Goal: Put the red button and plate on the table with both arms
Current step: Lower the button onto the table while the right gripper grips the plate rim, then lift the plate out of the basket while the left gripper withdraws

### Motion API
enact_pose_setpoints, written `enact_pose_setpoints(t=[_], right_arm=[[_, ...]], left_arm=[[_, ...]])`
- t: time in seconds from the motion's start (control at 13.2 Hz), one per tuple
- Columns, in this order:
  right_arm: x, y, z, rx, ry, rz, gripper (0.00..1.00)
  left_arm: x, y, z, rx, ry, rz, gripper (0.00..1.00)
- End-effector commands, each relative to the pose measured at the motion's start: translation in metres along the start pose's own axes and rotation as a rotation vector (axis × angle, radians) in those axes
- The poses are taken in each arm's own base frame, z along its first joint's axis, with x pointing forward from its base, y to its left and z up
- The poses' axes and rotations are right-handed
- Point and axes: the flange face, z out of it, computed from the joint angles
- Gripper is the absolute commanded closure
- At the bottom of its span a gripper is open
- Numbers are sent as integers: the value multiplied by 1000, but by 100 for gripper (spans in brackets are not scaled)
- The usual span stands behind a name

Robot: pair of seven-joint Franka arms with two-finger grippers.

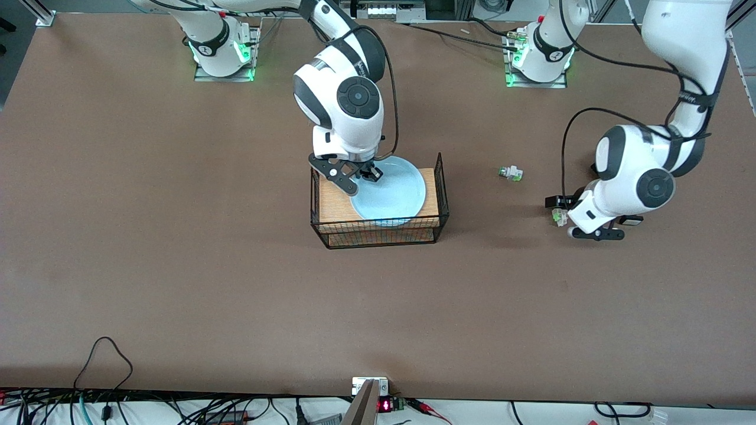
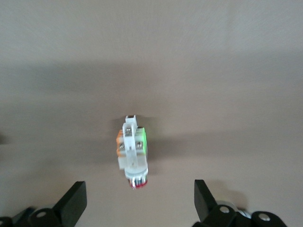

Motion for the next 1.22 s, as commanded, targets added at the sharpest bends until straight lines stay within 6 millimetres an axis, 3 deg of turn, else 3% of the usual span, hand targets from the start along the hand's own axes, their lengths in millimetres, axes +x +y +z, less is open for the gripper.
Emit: enact_pose_setpoints(t=[0.0, 0.23, 0.46, 0.61, 0.91, 1.14], right_arm=[[-8, 11, -25, -24, -35, 10, 100], [-3, 25, -56, -27, -66, 25, 100], [2, 41, -90, -22, -119, 47, 100], [10, 52, -109, -39, -149, 46, 100], [41, 70, -155, -34, -237, 68, 100], [81, 106, -190, -24, -322, 19, 100]], left_arm=[[-9, 4, -90, -18, 31, 14, 0], [-2, 5, -184, -8, 43, 24, 0], [-3, 0, -239, -12, 85, 13, 0], [-10, -1, -259, -23, 94, 11, 0], [-20, 6, -272, -16, 94, 6, 0], [-18, -3, -277, -21, 109, 0, 0]])
